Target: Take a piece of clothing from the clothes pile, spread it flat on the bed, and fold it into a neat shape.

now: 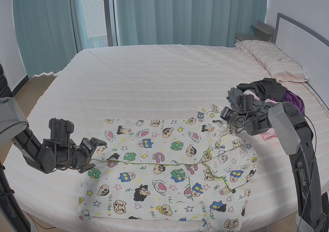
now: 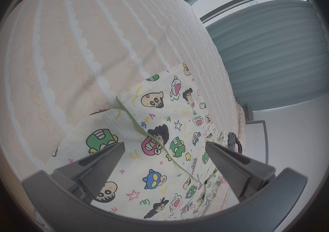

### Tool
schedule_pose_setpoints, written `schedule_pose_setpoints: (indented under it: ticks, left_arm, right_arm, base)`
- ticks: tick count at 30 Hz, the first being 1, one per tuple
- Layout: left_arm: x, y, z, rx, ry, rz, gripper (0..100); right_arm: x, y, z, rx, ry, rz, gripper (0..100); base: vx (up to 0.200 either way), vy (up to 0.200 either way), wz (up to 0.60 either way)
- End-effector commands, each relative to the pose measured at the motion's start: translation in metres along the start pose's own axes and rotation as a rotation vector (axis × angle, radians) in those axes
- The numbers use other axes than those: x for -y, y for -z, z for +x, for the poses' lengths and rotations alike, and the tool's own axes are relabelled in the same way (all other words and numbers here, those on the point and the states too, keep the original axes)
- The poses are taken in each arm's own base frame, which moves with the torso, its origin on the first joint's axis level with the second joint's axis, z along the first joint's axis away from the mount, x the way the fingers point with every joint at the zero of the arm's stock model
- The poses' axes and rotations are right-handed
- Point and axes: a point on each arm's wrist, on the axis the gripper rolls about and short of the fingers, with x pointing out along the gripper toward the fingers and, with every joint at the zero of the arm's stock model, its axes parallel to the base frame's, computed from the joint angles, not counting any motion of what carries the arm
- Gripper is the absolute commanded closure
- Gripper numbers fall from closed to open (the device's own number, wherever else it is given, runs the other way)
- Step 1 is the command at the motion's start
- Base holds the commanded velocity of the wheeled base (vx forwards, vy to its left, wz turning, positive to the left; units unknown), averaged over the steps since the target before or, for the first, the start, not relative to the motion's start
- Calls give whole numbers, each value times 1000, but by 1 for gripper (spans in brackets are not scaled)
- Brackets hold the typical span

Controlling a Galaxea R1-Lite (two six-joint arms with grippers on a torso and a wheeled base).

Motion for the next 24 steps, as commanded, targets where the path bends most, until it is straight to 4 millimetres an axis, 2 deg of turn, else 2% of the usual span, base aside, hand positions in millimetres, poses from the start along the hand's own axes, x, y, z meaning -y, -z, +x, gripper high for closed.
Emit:
schedule_pose_setpoints:
  ticks: [1, 10, 24]
  left_arm:
    - [0, 0, 0, -1, -1, 0, 0]
    - [0, 0, 0, -1, -1, 0, 0]
    - [-1, 0, 0, -1, -2, -1, 0]
  right_arm:
    - [-2, -5, -1, 22, -10, 5, 100]
    - [-13, -41, -2, 170, -25, 34, 100]
    - [-12, -38, 3, 176, -20, 42, 100]
  base:
    - [0, 0, 0]
    - [0, 0, 0]
    - [0, 0, 0]
